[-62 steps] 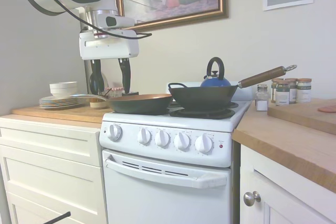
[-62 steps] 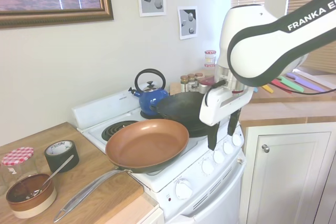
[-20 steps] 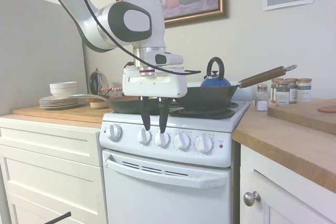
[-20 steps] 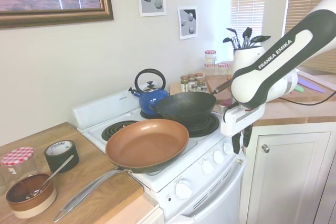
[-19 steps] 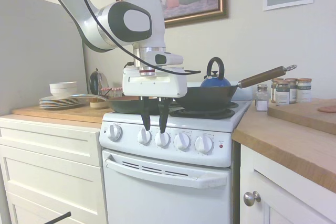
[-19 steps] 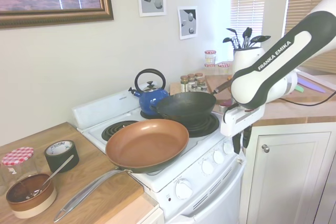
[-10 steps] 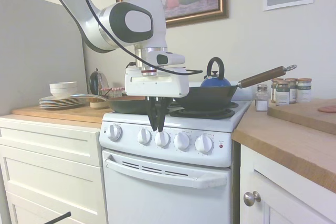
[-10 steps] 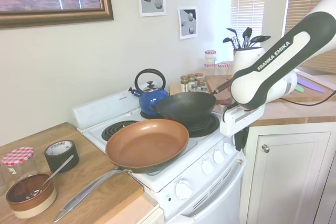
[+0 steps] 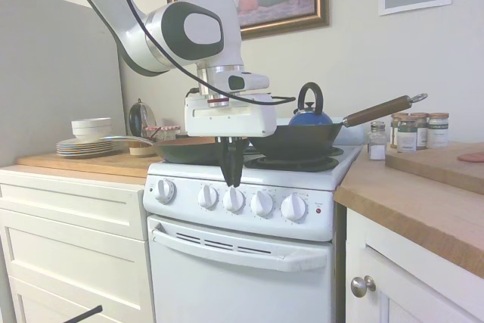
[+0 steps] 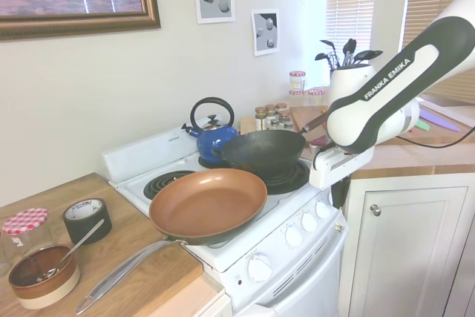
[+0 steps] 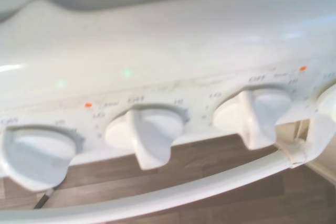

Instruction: Turn on the stove on the top right

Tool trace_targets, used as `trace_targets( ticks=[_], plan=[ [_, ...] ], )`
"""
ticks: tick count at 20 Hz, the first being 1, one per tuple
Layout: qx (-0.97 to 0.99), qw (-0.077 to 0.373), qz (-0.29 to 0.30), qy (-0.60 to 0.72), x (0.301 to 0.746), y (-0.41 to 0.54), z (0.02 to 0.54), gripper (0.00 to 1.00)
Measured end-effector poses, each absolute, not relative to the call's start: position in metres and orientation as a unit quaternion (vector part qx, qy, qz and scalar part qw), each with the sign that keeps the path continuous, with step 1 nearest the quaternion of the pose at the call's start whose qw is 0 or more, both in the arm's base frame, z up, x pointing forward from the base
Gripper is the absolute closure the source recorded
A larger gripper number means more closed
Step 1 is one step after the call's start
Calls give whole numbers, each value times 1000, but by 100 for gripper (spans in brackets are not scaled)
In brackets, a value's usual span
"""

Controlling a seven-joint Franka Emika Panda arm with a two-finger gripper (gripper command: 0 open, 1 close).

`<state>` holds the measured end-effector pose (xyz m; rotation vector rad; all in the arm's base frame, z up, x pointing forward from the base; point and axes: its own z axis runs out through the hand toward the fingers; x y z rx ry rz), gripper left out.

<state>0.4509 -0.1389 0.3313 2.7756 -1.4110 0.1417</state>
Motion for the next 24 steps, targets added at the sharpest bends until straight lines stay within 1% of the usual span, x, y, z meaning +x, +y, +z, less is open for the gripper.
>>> trace_targets(
  ticks=[13, 24],
  plan=[
    [885, 27, 42, -463, 484, -161, 310, 100],
    [884, 34, 38, -465, 499, -170, 298, 100]
  ],
)
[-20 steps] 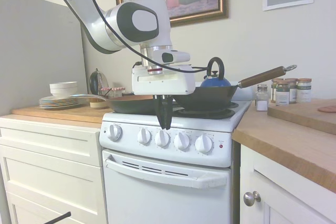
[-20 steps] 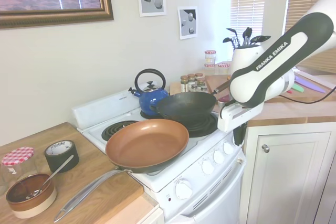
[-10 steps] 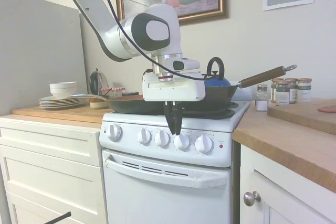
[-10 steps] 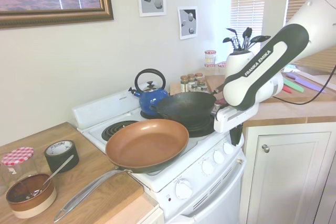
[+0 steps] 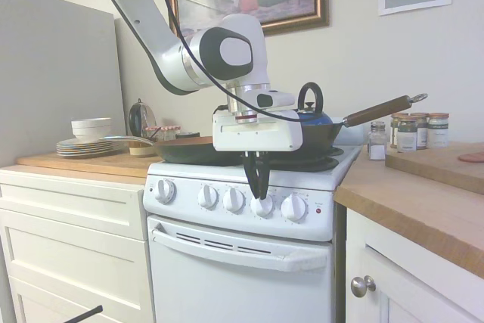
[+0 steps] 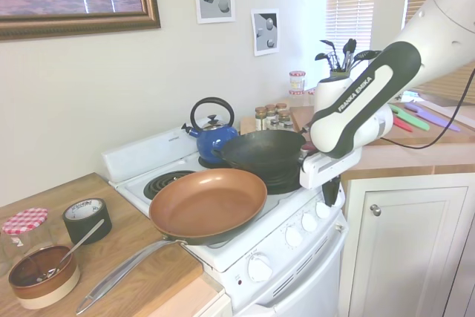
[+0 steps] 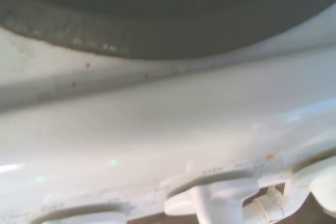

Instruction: Turn on the stove on the top right

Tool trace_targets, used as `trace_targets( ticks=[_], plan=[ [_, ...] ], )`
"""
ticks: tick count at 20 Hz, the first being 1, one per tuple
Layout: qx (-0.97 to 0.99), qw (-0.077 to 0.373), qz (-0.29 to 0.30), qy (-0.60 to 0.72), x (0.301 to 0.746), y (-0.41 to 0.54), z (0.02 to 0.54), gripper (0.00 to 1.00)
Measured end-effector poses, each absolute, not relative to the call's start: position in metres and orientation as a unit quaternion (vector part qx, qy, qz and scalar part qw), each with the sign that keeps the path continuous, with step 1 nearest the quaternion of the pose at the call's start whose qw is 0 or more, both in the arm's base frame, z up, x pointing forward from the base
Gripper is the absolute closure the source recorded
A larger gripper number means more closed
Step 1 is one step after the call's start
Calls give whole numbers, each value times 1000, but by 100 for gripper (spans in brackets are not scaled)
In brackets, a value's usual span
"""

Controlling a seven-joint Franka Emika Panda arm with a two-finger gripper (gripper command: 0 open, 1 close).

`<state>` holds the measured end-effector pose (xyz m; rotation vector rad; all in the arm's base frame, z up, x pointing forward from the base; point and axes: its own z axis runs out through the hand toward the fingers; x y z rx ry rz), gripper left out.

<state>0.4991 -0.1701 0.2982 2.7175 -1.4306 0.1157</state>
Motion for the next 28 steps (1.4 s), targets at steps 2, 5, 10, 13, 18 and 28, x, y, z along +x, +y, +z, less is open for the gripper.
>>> trace_targets(
  ticks=[2, 5, 10, 13, 18, 28],
  plan=[
    [884, 34, 39, -465, 501, -170, 298, 100],
    [885, 34, 40, -463, 504, -168, 299, 100],
    [886, 34, 43, -460, 507, -164, 302, 100],
    [886, 34, 44, -461, 508, -163, 302, 100],
    [886, 34, 41, -460, 510, -154, 298, 100],
    [887, 37, 30, -460, 512, -143, 284, 100]
  ],
)
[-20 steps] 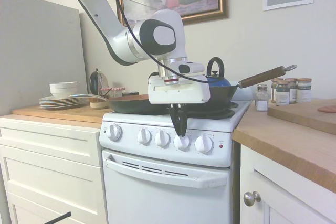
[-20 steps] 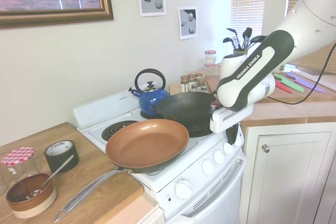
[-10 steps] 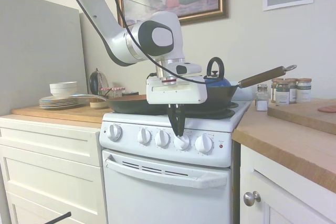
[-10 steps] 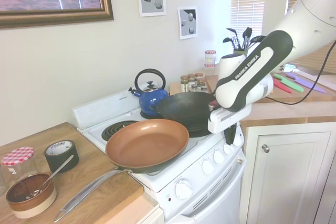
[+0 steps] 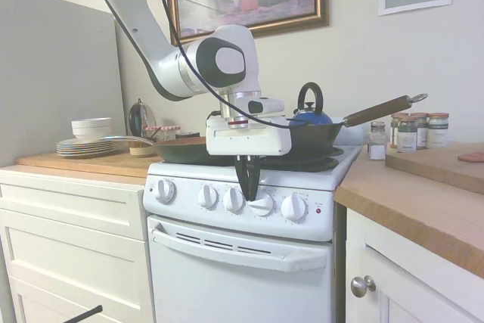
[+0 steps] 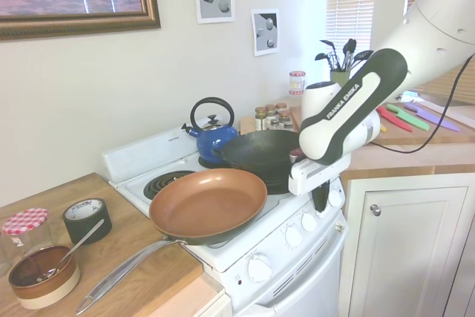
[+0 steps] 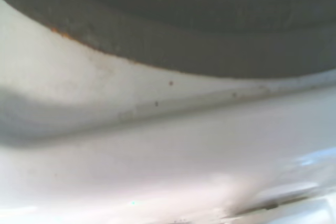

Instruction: Turn on the stove on the top right

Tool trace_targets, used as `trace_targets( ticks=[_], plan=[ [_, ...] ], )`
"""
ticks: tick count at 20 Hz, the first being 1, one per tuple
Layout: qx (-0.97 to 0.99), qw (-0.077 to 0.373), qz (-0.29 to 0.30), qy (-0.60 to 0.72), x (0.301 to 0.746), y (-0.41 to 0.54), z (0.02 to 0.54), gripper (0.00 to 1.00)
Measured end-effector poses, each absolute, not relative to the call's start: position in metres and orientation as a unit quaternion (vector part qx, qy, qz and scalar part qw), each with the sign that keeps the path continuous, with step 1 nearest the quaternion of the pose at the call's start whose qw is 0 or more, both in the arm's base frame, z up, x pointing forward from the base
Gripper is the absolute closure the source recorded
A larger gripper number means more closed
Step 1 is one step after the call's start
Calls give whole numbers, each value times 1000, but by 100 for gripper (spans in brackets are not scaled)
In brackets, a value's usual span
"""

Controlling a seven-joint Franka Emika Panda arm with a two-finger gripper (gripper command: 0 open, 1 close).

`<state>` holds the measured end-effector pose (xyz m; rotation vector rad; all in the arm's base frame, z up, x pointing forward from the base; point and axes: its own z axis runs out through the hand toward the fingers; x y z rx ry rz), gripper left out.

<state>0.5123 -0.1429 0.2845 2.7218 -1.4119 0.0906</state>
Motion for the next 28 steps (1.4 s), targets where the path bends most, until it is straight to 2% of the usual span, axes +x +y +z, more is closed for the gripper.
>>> trace_targets(
  ticks=[12, 24, 28],
  plan=[
    [883, 44, 22, -466, 512, -144, 267, 100],
    [876, 92, 37, -472, 514, -134, 258, 100],
    [874, 96, 37, -474, 513, -133, 255, 100]
  ],
)
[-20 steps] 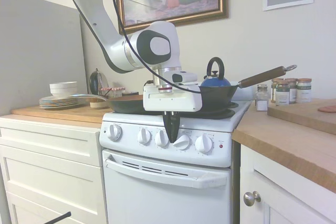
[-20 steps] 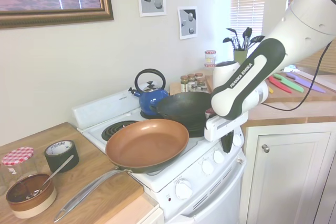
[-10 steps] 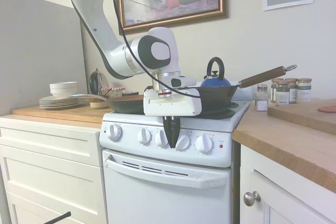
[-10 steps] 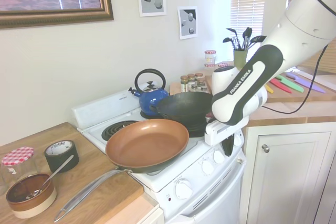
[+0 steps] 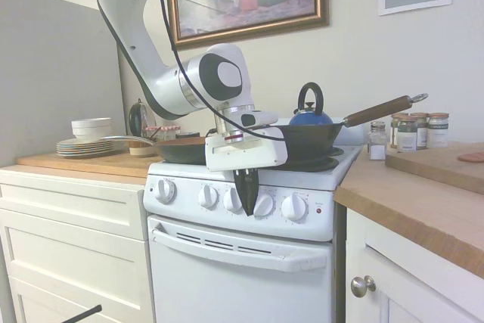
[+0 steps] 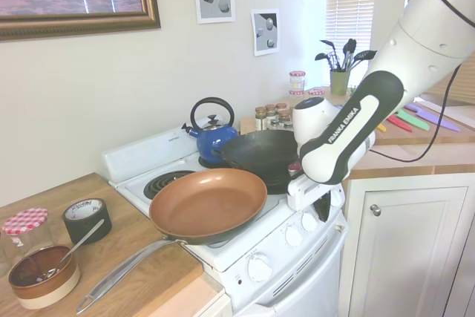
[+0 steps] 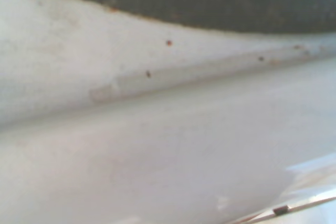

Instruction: Turn on the stove on the top right

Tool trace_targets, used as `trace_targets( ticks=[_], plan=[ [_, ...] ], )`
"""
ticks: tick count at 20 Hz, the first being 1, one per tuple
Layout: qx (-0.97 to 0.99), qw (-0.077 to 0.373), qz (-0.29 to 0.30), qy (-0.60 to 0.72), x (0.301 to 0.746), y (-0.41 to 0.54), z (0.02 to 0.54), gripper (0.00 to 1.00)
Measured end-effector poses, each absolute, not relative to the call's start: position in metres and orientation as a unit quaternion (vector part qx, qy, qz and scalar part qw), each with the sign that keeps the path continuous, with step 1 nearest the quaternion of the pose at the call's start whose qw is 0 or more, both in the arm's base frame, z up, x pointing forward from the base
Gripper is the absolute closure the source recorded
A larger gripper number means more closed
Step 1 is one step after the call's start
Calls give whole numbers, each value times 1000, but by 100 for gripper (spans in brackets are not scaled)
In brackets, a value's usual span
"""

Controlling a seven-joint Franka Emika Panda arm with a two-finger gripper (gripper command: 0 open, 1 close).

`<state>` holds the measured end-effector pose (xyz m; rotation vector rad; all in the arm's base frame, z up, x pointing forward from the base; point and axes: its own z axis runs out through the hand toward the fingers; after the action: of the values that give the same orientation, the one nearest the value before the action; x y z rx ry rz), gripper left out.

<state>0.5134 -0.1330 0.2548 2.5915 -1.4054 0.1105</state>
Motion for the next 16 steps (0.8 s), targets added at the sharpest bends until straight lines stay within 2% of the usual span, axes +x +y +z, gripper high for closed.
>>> trace_targets(
  ticks=[8, 16],
  plan=[
    [883, 98, 39, -457, 514, -119, 259, 100],
    [885, 76, 65, -454, 494, -106, 303, 100]
  ],
)
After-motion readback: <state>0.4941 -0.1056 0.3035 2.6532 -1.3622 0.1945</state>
